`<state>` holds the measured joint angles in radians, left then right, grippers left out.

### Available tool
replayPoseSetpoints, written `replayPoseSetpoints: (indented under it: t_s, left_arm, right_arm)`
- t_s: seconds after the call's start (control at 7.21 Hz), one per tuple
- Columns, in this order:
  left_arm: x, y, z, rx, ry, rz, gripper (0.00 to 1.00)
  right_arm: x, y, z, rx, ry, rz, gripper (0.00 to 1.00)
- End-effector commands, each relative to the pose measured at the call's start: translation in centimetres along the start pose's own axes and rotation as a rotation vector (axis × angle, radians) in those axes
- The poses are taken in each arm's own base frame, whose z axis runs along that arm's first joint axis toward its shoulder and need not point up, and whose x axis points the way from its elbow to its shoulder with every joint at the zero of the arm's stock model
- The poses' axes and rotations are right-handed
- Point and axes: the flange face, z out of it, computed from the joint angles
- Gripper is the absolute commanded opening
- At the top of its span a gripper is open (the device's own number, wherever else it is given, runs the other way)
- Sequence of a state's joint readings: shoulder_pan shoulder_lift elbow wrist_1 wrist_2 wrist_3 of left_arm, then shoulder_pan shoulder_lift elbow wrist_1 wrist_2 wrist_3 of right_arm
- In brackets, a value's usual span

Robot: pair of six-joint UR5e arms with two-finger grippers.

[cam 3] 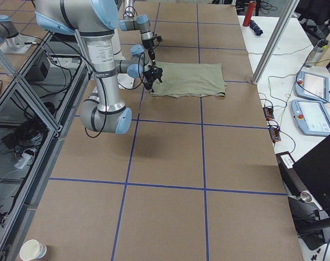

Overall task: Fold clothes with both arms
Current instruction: 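Move the right gripper to the shirt corner nearest the robot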

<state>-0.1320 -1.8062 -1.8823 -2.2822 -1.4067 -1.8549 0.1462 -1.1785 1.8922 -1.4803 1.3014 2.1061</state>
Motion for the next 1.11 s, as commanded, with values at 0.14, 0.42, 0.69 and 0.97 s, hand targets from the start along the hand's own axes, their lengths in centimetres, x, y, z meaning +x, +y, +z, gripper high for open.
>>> replayPoseSetpoints:
  t_s: [0.14,0.42,0.69,0.97]
  left_arm:
    - [0.02,0.00,-0.06,0.000,0.001,-0.001,0.00]
    - [0.02,0.00,-0.06,0.000,0.001,0.000,0.00]
    - [0.02,0.00,-0.06,0.000,0.001,-0.001,0.00]
    - [0.07,0.00,-0.12,-0.001,0.003,0.000,0.00]
  right_arm:
    - [0.23,0.56,0.03,-0.002,0.010,-0.003,0.98]
    - [0.27,0.70,0.02,0.000,0.008,0.026,0.82]
    - [-0.23,1.04,-0.34,0.004,-0.008,0.058,0.23]
    - [-0.67,1.20,-0.62,0.002,-0.015,0.060,0.00]
